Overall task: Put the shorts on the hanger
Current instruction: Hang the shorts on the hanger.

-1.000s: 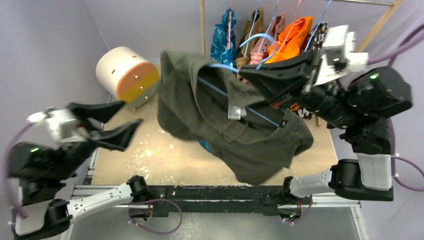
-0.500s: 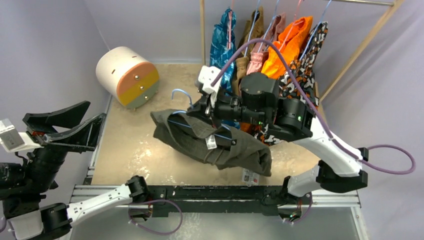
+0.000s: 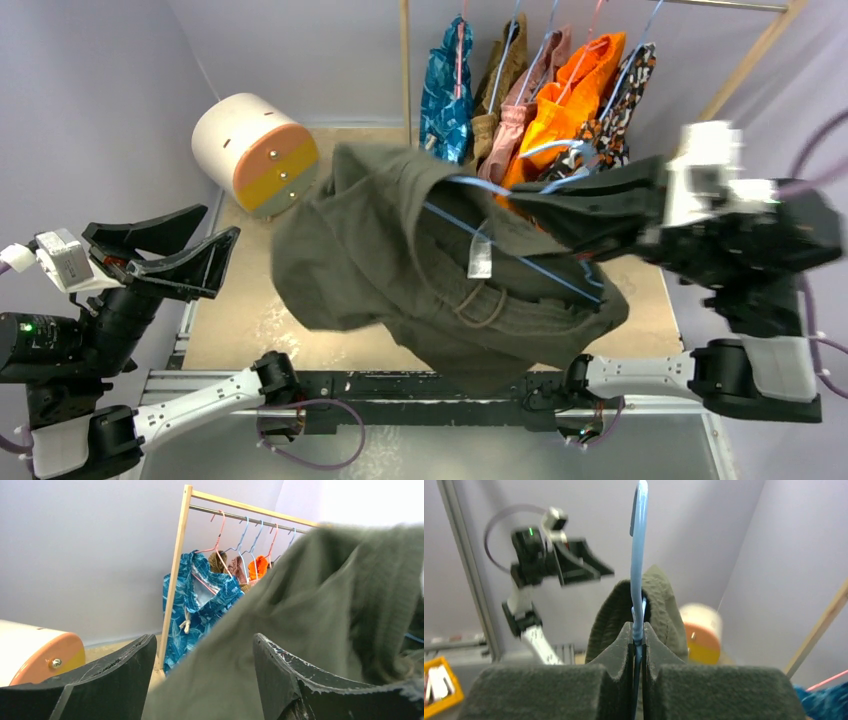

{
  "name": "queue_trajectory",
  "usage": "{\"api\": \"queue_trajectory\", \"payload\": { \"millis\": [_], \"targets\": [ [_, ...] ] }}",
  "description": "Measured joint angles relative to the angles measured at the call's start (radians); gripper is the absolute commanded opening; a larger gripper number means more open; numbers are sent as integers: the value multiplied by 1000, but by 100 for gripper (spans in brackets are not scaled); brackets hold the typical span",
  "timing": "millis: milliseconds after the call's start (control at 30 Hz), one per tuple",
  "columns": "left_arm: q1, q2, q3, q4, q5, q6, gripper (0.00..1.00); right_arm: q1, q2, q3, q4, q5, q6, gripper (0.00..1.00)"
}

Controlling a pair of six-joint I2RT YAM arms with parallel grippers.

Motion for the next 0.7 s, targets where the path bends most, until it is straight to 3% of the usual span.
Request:
{"api": "queue_trajectory", "payload": {
  "millis": [367,533,700],
  "targets": [
    [0,19,0,16,5,-2,69,0,222,-79,-171,-8,12,0],
    [0,47,-6,36,53,-9,69,0,179,-78,-171,-26,8,0],
    [0,142,20,30,187,-10,69,0,87,-131,-148,-26,4,0]
  ]
}}
